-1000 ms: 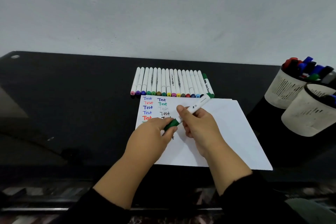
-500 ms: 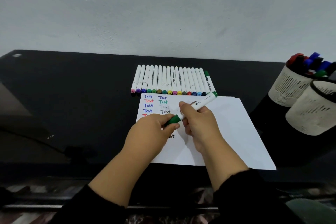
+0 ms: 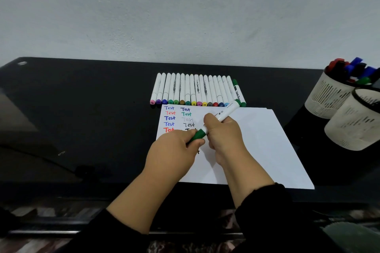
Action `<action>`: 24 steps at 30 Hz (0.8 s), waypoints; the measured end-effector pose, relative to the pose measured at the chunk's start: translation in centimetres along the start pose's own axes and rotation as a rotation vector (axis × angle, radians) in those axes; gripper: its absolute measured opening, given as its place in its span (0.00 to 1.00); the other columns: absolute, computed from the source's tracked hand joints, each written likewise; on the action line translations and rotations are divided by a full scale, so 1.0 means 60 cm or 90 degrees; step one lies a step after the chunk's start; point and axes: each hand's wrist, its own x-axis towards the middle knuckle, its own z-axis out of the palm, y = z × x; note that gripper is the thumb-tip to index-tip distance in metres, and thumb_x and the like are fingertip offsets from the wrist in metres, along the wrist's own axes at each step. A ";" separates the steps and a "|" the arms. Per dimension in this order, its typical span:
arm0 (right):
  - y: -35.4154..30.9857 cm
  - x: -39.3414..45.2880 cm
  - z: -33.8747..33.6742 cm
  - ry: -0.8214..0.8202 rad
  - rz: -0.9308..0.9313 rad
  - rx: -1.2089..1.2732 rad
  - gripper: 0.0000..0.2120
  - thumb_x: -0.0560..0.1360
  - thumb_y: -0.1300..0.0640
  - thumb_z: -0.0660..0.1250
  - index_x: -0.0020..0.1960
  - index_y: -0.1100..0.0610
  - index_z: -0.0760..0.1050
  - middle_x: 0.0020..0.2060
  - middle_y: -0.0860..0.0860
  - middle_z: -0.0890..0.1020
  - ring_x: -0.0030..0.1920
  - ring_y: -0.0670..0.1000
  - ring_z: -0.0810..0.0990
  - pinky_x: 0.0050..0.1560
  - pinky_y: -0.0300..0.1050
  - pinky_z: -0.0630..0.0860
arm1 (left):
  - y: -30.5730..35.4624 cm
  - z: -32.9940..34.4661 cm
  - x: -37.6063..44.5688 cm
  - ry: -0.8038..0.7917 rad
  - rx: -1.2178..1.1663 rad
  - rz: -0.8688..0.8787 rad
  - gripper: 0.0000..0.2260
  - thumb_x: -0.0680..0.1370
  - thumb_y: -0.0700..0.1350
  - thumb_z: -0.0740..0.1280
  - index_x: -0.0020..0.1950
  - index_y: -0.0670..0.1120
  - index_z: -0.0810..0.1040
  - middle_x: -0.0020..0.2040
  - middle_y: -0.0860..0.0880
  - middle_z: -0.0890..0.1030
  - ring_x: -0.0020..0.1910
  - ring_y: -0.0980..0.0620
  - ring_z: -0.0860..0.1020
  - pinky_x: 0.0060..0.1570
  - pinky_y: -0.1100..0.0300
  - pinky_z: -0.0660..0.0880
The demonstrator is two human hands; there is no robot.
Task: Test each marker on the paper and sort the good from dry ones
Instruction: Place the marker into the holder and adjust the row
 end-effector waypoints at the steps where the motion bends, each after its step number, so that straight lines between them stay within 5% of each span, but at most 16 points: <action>1: 0.000 0.001 0.000 -0.003 -0.002 -0.006 0.10 0.72 0.59 0.64 0.33 0.55 0.70 0.22 0.46 0.70 0.26 0.47 0.65 0.29 0.41 0.63 | -0.001 -0.002 0.001 -0.016 -0.052 -0.020 0.16 0.79 0.55 0.61 0.66 0.55 0.74 0.52 0.56 0.79 0.46 0.56 0.73 0.41 0.63 0.70; 6: -0.001 0.005 0.004 -0.011 -0.012 -0.016 0.10 0.73 0.60 0.63 0.33 0.56 0.69 0.23 0.48 0.70 0.26 0.49 0.64 0.29 0.42 0.63 | -0.004 -0.007 0.000 -0.052 -0.257 -0.098 0.09 0.77 0.52 0.64 0.55 0.55 0.81 0.40 0.60 0.78 0.44 0.59 0.75 0.43 0.60 0.74; 14: -0.003 0.001 0.010 0.016 0.023 -0.017 0.09 0.73 0.58 0.63 0.35 0.57 0.68 0.25 0.50 0.67 0.25 0.48 0.62 0.27 0.41 0.61 | 0.004 -0.006 -0.007 0.002 0.034 0.010 0.15 0.80 0.55 0.57 0.62 0.53 0.76 0.51 0.53 0.78 0.44 0.57 0.70 0.39 0.61 0.69; 17: -0.005 -0.004 0.015 -0.008 0.031 -0.013 0.09 0.74 0.59 0.62 0.35 0.57 0.69 0.25 0.49 0.68 0.24 0.47 0.63 0.26 0.39 0.61 | -0.003 -0.008 -0.004 -0.044 -0.135 -0.050 0.11 0.78 0.53 0.62 0.56 0.54 0.80 0.46 0.55 0.80 0.41 0.57 0.73 0.34 0.63 0.68; 20: -0.012 0.005 0.006 -0.002 0.022 -0.024 0.08 0.75 0.58 0.62 0.37 0.56 0.70 0.26 0.49 0.70 0.24 0.47 0.64 0.25 0.38 0.61 | -0.009 -0.015 -0.009 -0.066 -0.316 -0.111 0.09 0.77 0.51 0.66 0.38 0.52 0.81 0.40 0.58 0.81 0.40 0.58 0.75 0.35 0.63 0.68; 24: -0.022 0.028 -0.023 0.058 0.028 0.035 0.07 0.77 0.57 0.62 0.40 0.55 0.70 0.27 0.50 0.66 0.25 0.47 0.59 0.25 0.39 0.57 | -0.015 -0.019 -0.021 -0.059 -0.413 -0.137 0.07 0.75 0.51 0.68 0.37 0.55 0.81 0.37 0.59 0.82 0.43 0.61 0.78 0.41 0.65 0.71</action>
